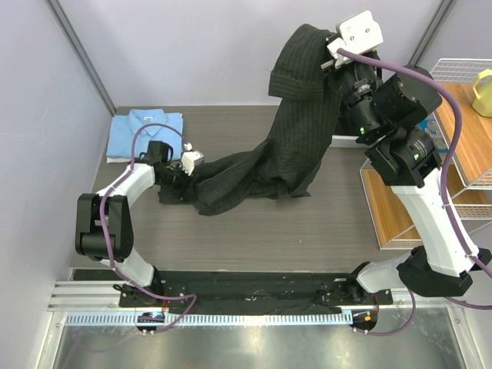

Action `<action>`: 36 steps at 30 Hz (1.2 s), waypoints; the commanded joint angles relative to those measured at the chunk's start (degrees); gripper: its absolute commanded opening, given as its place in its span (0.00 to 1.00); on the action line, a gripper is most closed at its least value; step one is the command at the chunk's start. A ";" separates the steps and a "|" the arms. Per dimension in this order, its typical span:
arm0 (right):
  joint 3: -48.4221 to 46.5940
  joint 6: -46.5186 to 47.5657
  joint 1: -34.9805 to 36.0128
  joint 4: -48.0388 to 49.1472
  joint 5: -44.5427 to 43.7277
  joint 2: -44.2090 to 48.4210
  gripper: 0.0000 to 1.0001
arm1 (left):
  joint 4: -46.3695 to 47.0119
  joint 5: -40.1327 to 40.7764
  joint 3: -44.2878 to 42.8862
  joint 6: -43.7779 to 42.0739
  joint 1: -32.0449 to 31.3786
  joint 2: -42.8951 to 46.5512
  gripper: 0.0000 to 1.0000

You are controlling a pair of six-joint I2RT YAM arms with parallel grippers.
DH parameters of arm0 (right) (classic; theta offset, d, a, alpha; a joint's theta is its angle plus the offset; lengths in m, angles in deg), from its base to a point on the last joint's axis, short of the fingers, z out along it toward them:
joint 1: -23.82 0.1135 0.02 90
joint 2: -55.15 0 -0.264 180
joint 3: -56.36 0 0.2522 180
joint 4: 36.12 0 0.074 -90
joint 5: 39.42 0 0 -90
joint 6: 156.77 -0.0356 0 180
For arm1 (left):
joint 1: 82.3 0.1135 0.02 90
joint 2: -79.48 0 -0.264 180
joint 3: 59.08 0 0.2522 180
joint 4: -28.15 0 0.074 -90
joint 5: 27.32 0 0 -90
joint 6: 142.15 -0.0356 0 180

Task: Fold and stack the long sleeve shirts
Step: Flatten the shirt out

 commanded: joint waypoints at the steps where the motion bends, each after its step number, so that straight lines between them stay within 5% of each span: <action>1: -2.83 3.84 0.04 7.28 -3.74 0.41 0.01 | 1.67 -4.14 -0.48 0.75 0.03 4.25 0.32; 5: -1.52 4.89 0.04 7.28 -3.92 1.11 0.01 | -1.13 -6.68 -1.26 0.49 0.82 7.42 0.31; 9: 1.21 4.90 0.04 7.81 -3.65 2.08 0.01 | -5.01 -5.82 -3.47 -0.04 1.52 7.78 0.65; 15: 2.62 5.33 0.04 8.60 -3.48 2.26 0.01 | -3.51 -4.06 -5.65 -1.79 3.55 10.15 0.72; 21: 2.44 5.60 0.04 8.86 -3.21 1.64 0.01 | -11.60 -7.04 -7.51 -10.84 3.55 10.85 0.70; 32: 2.36 6.21 0.04 9.83 -3.30 1.03 0.01 | -8.88 -6.35 -2.95 -12.25 2.32 9.72 0.60; 36: 2.27 6.56 0.04 9.92 -3.47 1.11 0.01 | -8.17 -4.67 -0.75 -14.19 1.44 9.10 0.43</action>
